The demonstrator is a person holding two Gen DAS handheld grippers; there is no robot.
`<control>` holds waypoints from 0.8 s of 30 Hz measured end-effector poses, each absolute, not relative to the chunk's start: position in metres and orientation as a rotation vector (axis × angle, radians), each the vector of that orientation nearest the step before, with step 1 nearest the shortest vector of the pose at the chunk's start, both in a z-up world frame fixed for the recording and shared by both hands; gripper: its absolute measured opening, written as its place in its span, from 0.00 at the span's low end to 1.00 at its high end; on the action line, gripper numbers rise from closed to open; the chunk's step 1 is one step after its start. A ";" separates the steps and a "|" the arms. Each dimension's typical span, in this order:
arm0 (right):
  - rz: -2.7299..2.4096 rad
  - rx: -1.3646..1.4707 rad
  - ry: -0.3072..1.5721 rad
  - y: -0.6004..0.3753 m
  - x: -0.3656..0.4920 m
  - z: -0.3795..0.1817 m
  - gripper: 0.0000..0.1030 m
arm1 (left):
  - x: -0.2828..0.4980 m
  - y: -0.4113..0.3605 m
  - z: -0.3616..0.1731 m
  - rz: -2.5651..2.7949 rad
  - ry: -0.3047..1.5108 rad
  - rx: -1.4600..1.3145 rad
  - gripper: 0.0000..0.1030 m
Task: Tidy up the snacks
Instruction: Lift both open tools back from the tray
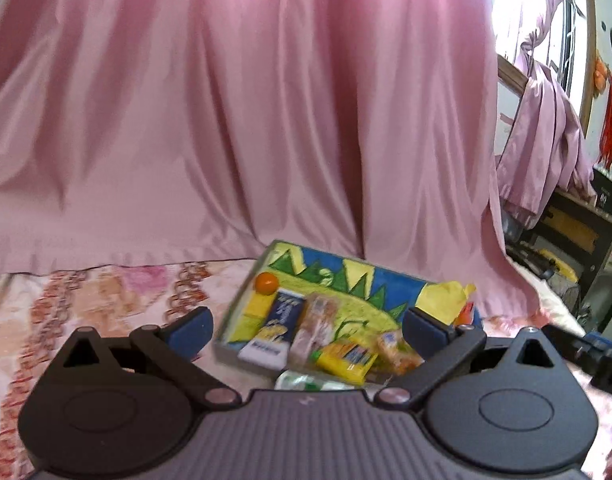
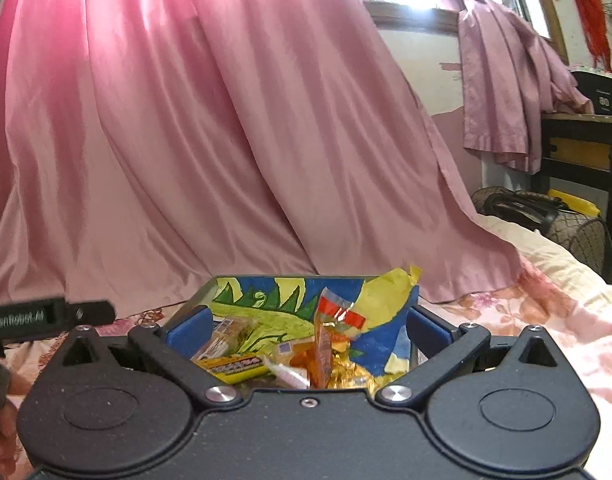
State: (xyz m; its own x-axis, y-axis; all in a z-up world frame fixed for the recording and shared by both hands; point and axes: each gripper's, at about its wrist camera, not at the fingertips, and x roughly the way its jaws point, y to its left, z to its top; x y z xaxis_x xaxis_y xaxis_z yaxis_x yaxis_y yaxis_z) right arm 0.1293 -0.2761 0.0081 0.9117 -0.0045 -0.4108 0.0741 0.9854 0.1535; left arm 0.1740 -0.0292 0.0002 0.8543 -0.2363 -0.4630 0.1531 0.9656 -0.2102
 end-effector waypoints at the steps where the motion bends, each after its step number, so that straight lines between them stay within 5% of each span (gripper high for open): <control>1: -0.042 0.171 0.420 -0.275 0.122 0.010 0.99 | 0.167 -0.028 0.001 -0.202 0.507 -0.159 1.00; 24: -0.053 0.210 0.526 -0.246 0.022 0.012 0.99 | 0.068 -0.014 -0.004 -0.152 0.637 -0.052 1.00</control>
